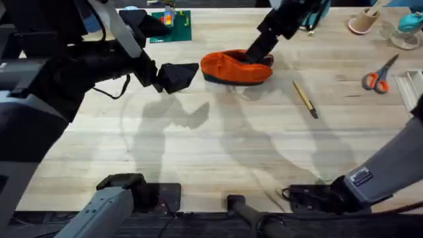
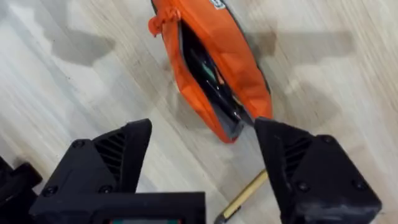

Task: Unzip the bag, pick up the pens from the table one at a time and place them inside, then zip the bag closed.

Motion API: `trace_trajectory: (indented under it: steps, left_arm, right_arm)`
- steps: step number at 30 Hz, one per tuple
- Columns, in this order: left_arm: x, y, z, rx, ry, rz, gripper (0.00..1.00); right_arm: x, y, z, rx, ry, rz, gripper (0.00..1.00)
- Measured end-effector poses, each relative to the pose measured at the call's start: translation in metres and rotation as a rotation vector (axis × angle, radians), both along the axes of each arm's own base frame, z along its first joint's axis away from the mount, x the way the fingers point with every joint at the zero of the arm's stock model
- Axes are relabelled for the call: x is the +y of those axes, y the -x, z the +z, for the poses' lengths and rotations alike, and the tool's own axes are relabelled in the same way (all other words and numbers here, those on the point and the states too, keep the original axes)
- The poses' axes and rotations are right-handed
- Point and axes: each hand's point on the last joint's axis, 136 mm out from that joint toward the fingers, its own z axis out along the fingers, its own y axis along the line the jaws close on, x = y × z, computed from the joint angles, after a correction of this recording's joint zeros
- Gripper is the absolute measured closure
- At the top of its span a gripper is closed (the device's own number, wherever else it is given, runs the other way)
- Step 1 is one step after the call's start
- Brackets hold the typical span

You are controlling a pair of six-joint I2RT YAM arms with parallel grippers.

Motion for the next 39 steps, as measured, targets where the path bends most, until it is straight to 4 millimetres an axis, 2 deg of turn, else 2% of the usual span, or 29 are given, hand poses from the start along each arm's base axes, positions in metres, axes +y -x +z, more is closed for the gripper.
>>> trace_trajectory:
  steps: [8,13,18,33,39]
  left_arm:
    - [0.0,0.0,0.0,0.0,0.0,0.0,0.008]
    - [0.0,0.0,0.0,0.0,0.0,0.0,0.008]
    - [0.0,0.0,0.0,0.0,0.0,0.0,0.008]
    - [0.0,0.0,0.0,0.0,0.0,0.0,0.008]
    - [0.0,0.0,0.0,0.0,0.0,0.0,0.008]
  right_arm:
    - [-0.034,-0.003,0.032,-0.066,-0.019,-0.091,0.006]
    - [-0.055,-0.007,0.042,-0.084,-0.027,-0.165,0.006]
    - [-0.073,-0.009,0.043,-0.096,-0.029,-0.218,0.006]
    - [-0.116,0.034,0.035,-0.173,-0.035,-0.328,0.006]
    - [-0.136,0.035,0.036,-0.214,-0.047,-0.416,0.006]
